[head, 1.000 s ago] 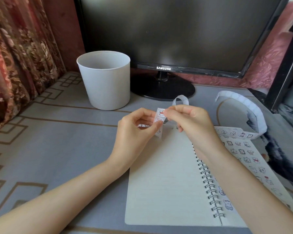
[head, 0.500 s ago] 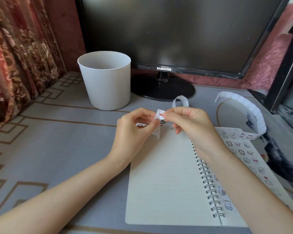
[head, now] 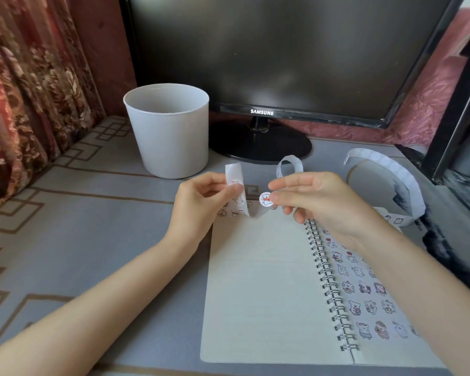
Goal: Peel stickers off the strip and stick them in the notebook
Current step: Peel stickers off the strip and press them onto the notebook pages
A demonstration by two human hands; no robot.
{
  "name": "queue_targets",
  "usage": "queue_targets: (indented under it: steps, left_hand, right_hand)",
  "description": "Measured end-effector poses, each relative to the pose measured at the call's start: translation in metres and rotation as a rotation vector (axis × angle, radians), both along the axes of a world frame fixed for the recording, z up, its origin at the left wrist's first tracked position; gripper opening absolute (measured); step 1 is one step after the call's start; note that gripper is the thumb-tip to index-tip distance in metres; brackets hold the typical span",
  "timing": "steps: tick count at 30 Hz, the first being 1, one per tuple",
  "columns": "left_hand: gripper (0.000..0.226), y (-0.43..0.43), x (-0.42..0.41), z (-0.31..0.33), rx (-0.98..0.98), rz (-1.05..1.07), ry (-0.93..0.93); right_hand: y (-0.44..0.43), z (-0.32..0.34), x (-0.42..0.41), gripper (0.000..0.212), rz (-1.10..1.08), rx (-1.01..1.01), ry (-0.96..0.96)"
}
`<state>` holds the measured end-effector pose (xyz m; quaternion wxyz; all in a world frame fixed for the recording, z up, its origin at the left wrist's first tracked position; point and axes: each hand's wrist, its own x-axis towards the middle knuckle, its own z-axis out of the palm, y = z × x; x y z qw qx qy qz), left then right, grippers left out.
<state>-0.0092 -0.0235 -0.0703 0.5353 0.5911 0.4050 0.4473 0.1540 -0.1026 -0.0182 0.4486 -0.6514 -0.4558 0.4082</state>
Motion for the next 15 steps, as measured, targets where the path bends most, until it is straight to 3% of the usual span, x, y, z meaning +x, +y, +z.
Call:
queue_targets:
  steps: [7,15]
  left_hand:
    - [0.007,0.007,-0.004,0.016,-0.169,-0.054,-0.092]
    - [0.015,0.023,0.009,0.028,-0.151,-0.119,-0.123]
  right_hand:
    - [0.003,-0.002,0.003,0.01,0.092,-0.099,-0.069]
    - [0.013,-0.009,0.0,0.014,0.05,-0.134,-0.116]
